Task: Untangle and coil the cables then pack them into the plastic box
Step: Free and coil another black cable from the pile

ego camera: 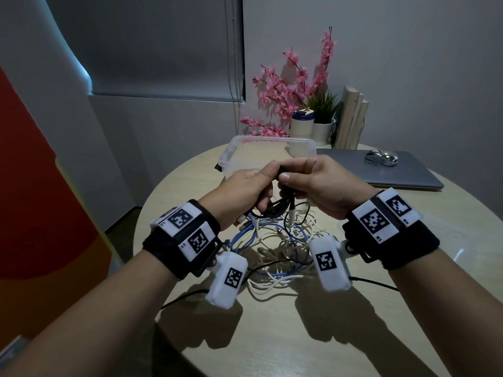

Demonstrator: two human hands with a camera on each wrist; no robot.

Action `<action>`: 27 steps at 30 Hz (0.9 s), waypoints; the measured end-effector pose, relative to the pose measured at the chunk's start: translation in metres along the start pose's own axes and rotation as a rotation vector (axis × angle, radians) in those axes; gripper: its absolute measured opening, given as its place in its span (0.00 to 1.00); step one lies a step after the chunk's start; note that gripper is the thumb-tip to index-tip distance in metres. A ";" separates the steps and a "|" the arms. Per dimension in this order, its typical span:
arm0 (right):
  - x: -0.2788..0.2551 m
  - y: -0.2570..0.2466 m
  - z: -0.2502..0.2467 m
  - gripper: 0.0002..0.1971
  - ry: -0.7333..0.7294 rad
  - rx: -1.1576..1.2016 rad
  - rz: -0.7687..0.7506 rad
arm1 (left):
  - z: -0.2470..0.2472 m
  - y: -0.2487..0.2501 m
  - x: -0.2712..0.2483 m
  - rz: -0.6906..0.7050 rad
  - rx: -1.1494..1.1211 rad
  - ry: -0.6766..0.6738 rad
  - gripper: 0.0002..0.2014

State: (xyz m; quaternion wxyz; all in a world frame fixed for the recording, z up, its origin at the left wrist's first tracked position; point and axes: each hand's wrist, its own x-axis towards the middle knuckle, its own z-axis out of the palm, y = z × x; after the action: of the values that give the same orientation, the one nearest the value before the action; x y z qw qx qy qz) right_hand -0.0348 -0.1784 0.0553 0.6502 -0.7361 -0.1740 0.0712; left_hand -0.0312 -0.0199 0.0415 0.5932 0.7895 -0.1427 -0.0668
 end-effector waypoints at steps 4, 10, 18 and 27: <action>0.005 0.004 0.000 0.17 0.074 0.095 -0.041 | -0.003 -0.002 0.000 -0.084 -0.238 -0.100 0.17; 0.008 0.005 -0.002 0.18 0.107 0.056 -0.091 | -0.001 -0.001 -0.003 -0.025 -0.183 -0.086 0.17; 0.006 0.011 -0.004 0.15 0.128 -0.238 -0.133 | 0.002 -0.006 0.003 0.005 -0.141 -0.002 0.19; 0.009 0.012 -0.006 0.08 0.146 -0.487 -0.156 | -0.001 -0.011 -0.002 -0.119 -0.241 -0.146 0.17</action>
State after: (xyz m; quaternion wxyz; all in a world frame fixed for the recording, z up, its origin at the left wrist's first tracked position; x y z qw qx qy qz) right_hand -0.0223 -0.1815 0.0456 0.4681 -0.8586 -0.1946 -0.0765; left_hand -0.0313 -0.0160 0.0313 0.6668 0.7125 -0.1294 -0.1760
